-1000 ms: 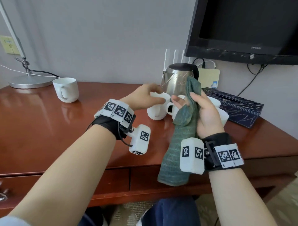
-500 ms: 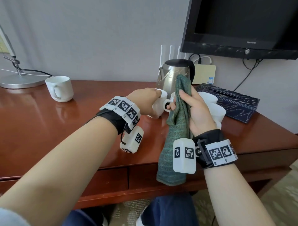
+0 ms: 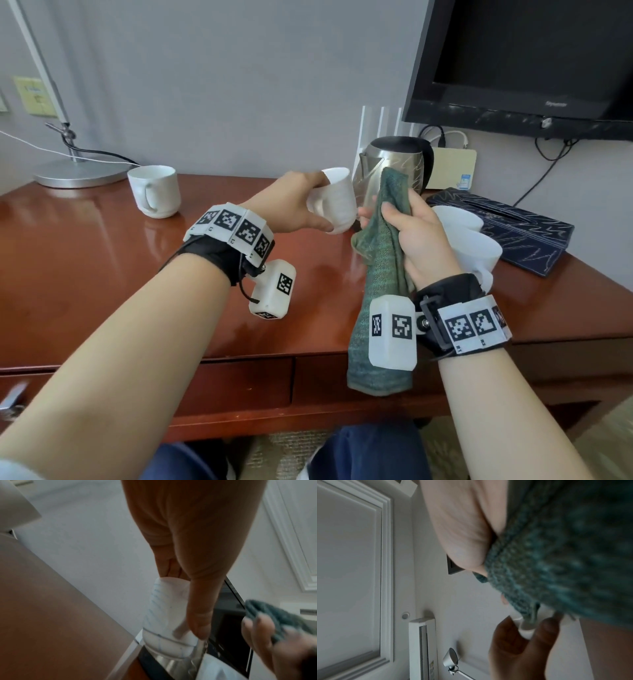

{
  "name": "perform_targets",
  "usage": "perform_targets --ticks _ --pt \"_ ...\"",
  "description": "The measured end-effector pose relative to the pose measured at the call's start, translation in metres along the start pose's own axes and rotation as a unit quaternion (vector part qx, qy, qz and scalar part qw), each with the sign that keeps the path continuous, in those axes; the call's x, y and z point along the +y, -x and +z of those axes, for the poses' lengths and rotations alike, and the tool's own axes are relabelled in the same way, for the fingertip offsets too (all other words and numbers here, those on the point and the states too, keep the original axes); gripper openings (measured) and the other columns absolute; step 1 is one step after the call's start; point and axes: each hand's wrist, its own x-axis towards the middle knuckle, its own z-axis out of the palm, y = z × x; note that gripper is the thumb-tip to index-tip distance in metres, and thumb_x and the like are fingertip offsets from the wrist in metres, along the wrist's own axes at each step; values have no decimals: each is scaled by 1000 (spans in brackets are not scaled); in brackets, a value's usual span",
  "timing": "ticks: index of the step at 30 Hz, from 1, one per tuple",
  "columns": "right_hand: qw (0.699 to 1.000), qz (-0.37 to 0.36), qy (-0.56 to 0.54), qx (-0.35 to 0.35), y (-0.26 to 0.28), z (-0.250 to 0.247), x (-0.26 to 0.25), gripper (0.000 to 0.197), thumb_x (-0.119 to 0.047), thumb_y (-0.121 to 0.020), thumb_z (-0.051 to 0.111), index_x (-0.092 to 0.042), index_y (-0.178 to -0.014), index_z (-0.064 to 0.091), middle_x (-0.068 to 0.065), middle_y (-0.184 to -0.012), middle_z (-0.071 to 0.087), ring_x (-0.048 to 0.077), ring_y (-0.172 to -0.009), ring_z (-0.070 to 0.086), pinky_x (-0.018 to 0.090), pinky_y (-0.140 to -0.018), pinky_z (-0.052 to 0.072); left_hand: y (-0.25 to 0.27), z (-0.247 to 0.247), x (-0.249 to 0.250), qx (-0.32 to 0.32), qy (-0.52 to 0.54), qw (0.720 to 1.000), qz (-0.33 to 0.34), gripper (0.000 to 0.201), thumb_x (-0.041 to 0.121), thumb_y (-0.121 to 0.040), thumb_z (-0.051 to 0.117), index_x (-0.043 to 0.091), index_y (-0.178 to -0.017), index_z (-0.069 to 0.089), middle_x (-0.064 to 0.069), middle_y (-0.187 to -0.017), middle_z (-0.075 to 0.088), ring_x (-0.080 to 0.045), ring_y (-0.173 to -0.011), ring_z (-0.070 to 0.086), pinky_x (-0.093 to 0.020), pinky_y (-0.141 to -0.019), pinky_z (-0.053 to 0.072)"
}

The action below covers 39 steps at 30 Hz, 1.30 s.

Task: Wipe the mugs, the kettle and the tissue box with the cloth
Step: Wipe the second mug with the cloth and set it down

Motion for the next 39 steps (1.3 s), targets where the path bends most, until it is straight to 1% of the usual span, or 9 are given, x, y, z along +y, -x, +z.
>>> perform_targets --ticks 4,7,13,19,23,28,34,36,39 --pt "995 -10 99 30 -13 14 9 14 -3 -99 47 -5 -101 61 6 -71 49 14 -57 46 26 -54 45 14 -27 -12 91 45 994 50 74 33 -66 89 -2 -123 58 -3 -109 47 -25 -103 52 -14 -78 34" --pt "992 12 125 34 -23 31 15 9 -28 -90 66 -19 -90 66 2 -73 51 17 -70 49 33 -68 48 29 -44 -18 152 64 983 85 84 57 -58 73 -3 -117 62 1 -97 40 -16 -87 44 -3 -76 32" --pt "993 35 104 -39 -34 69 21 86 -55 -62 79 -13 -133 54 -5 -117 60 12 -102 53 37 -101 38 59 -78 -39 239 99 964 63 74 56 -62 74 4 -114 66 13 -89 37 11 -78 45 -7 -74 36" --pt "998 13 32 -48 -59 113 20 39 -28 -91 63 -15 -127 57 -12 -95 62 2 -87 56 19 -81 41 64 -100 -67 310 72 947 35 71 45 -63 83 3 -118 66 15 -88 35 14 -78 44 -5 -73 34" --pt "996 -14 42 -73 -92 151 12 33 -40 -100 45 -22 -127 52 -7 -111 59 7 -95 54 29 -91 41 46 -110 -97 362 67 930 21 63 34 -64 87 2 -114 67 16 -89 38 13 -81 46 -5 -75 35" --pt "983 -143 81 -77 -137 183 22 38 -24 -97 54 -20 -135 56 -7 -116 60 12 -106 54 39 -98 42 15 -122 -127 417 70 906 21 63 29 -59 91 2 -112 69 17 -88 40 9 -82 47 -13 -79 39" --pt "881 -395 240 -101 -170 193 48 30 -6 -98 48 -7 -127 58 -9 -98 42 -9 -85 48 7 -80 36 -13 -128 -144 508 90 856 36 58 33 -59 91 6 -106 70 17 -87 43 6 -81 49 -18 -78 46" --pt "836 -454 288 -107 -178 192 55 30 -5 -97 45 -1 -123 59 -7 -100 40 -3 -89 46 9 -81 36 -11 -130 -142 515 112 849 37 55 37 -60 90 14 -105 69 16 -88 44 1 -83 51 -32 -82 54" --pt "791 -505 331 -100 -185 186 59 31 -5 -96 41 -7 -121 59 11 -109 40 24 -99 48 29 -88 42 -8 -138 -140 507 104 855 30 50 36 -60 91 19 -102 67 13 -87 44 6 -83 51 -27 -82 53"
